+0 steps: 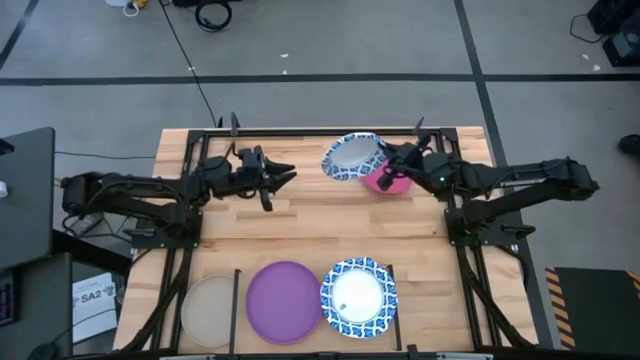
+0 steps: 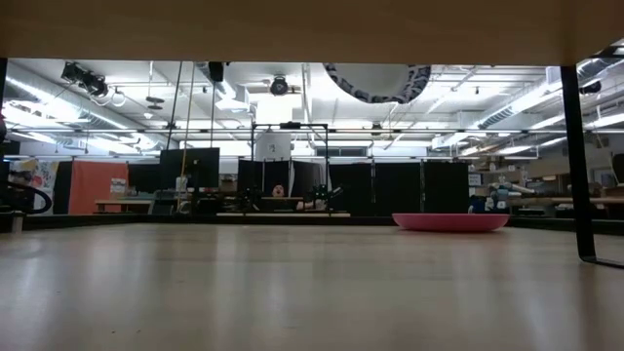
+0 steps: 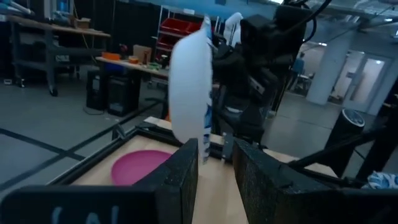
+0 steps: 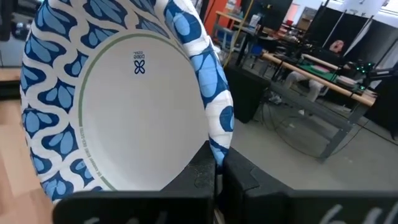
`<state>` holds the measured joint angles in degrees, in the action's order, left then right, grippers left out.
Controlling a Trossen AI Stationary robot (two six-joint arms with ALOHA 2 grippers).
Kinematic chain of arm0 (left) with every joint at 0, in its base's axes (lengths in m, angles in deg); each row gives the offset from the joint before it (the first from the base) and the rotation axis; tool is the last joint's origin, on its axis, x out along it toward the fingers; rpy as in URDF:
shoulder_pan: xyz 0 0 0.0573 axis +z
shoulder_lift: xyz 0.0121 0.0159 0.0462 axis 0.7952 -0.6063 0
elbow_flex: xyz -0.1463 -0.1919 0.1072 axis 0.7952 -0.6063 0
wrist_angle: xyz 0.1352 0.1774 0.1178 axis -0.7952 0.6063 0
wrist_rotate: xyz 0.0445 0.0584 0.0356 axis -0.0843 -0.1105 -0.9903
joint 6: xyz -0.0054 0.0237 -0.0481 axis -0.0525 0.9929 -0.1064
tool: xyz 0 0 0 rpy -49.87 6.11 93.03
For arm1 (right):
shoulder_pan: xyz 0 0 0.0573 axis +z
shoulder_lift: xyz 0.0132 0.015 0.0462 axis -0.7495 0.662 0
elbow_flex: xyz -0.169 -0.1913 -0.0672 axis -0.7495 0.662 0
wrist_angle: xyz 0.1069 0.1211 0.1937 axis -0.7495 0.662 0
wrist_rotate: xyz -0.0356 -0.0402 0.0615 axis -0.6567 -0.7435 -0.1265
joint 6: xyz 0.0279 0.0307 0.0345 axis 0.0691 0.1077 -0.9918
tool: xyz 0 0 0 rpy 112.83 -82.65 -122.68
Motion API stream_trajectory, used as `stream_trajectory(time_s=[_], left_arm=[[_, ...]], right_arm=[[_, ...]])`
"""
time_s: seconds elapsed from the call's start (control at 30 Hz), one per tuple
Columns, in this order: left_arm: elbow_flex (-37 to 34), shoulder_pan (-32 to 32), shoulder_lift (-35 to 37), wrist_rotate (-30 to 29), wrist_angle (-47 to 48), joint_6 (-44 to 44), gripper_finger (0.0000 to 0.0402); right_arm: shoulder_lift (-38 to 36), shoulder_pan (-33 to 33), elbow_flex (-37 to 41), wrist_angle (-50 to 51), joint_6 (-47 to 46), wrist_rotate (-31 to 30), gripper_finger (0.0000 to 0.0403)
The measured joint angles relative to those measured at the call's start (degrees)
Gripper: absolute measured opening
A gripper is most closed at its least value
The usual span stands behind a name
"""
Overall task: Place and stack plates onto a shelf
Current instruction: Stack the white bowl on top of the white bowls on the shelf
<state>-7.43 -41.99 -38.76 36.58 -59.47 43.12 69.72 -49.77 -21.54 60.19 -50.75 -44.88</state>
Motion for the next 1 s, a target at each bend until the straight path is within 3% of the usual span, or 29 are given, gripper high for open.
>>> stream_trajectory(time_s=[0.23,0.53,1.0], left_arm=[[0.03,-1.36,-2.8,-3.25,-3.78,2.57,0.0107],[0.15,-1.34,-3.02,-3.33,-4.29,2.72,0.0107],[0.15,-1.34,-3.02,-3.33,-4.4,2.7,0.0107]], right_arm=[[5.79,-0.51,0.0,-9.18,0.01,0.2,0.0012],[12.65,-0.49,0.0,-20.59,-0.01,4.33,0.0012],[18.1,-0.49,0.02,-27.97,-0.02,5.54,0.0012]])
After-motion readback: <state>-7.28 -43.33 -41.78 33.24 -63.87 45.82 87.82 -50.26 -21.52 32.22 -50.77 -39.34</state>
